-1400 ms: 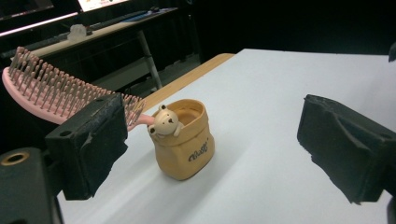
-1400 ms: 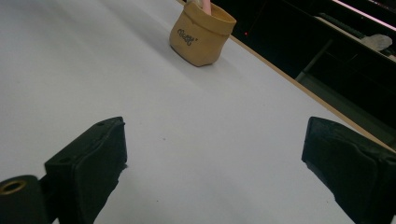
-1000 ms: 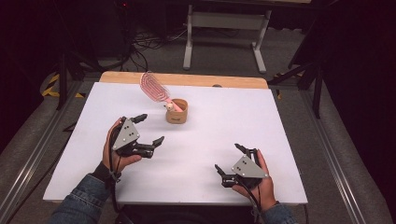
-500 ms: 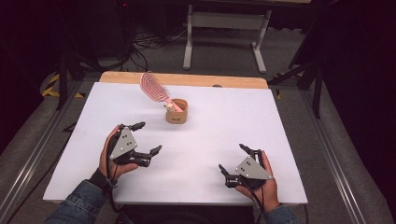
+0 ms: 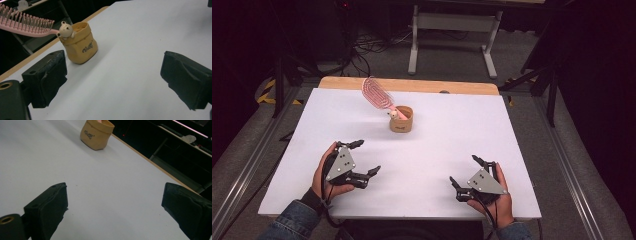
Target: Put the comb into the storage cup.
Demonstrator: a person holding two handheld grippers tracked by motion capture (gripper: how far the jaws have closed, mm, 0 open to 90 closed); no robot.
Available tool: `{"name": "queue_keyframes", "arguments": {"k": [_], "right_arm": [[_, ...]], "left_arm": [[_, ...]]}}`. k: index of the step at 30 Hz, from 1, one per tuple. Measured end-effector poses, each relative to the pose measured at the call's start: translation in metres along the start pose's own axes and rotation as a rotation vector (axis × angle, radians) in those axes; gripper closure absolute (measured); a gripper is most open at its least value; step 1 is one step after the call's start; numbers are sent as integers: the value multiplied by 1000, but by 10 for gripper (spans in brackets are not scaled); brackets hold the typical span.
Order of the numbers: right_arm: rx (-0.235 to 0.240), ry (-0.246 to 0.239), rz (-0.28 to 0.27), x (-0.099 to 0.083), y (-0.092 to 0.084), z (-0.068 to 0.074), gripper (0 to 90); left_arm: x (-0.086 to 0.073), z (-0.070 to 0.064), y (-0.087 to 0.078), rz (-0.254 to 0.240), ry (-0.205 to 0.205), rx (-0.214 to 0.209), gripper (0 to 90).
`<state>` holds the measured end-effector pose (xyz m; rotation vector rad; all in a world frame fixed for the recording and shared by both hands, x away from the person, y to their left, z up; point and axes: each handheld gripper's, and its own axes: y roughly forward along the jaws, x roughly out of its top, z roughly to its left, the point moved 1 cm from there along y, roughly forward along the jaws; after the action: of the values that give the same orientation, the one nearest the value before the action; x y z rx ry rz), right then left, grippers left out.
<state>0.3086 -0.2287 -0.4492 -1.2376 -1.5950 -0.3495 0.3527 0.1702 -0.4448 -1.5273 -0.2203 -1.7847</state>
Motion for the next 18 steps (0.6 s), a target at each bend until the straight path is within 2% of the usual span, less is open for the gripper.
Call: {"name": "queue_keyframes", "arguments": {"k": [3, 4, 6, 8, 13, 18], "right_arm": [[-7, 6, 3, -2, -2, -2, 72], [-8, 7, 3, -2, -2, -2, 72], [-9, 10, 5, -3, -3, -3, 71], [-13, 13, 7, -5, -5, -4, 71], [-27, 24, 16, -10, -9, -9, 70], [-45, 30, 29, -15, -13, -11, 70]], "left_arm": [[-4, -1, -3, 5, -3, -1, 81], [-6, -1, -4, 8, 10, 4, 81], [-9, -1, -7, 13, 11, 19, 81], [-12, -1, -9, 15, -7, 17, 80], [-23, 0, -15, 48, -8, 28, 81], [-32, 2, -22, 58, -27, 40, 81]]}}
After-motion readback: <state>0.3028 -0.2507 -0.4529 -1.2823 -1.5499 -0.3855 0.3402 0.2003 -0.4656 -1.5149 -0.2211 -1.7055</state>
